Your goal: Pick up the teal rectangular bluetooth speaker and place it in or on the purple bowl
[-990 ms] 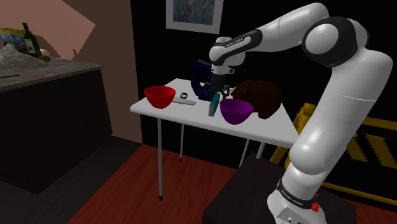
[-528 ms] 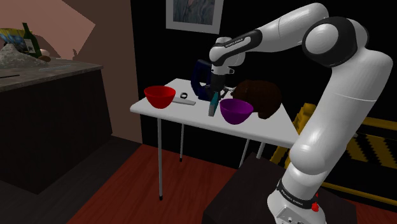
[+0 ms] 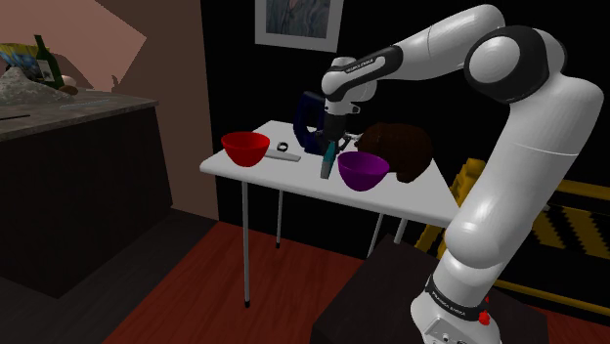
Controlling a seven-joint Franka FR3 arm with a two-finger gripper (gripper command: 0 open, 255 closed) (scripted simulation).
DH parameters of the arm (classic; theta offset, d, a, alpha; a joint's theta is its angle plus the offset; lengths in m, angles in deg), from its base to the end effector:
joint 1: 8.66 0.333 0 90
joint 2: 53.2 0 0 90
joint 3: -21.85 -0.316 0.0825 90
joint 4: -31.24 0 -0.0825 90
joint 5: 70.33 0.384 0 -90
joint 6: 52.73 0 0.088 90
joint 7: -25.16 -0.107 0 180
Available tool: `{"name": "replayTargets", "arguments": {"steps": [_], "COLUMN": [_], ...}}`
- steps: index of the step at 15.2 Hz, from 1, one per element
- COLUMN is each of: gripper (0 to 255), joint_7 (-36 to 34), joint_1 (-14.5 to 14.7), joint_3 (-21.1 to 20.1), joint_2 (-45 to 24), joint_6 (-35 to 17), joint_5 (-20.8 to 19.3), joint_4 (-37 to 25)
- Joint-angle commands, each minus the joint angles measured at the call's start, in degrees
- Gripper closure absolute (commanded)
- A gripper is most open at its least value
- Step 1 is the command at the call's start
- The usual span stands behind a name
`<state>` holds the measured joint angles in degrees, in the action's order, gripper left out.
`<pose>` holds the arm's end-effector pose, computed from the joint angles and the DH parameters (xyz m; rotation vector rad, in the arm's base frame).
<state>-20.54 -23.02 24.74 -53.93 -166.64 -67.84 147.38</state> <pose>0.5249 -0.1601 0.4366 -2.6418 1.6514 0.0928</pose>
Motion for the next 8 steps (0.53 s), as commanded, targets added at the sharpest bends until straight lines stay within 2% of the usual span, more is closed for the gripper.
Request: {"name": "replayTargets", "arguments": {"steps": [1,8], "gripper": [255,255], "joint_7": [0.0,-0.3], "joint_1": [0.0,0.0], "joint_3": [0.0,0.0], "joint_2": [0.2,1.5], "joint_6": [0.7,6.0], "joint_5": [0.0,-0.2], "joint_4": [-0.5,-4.5]}}
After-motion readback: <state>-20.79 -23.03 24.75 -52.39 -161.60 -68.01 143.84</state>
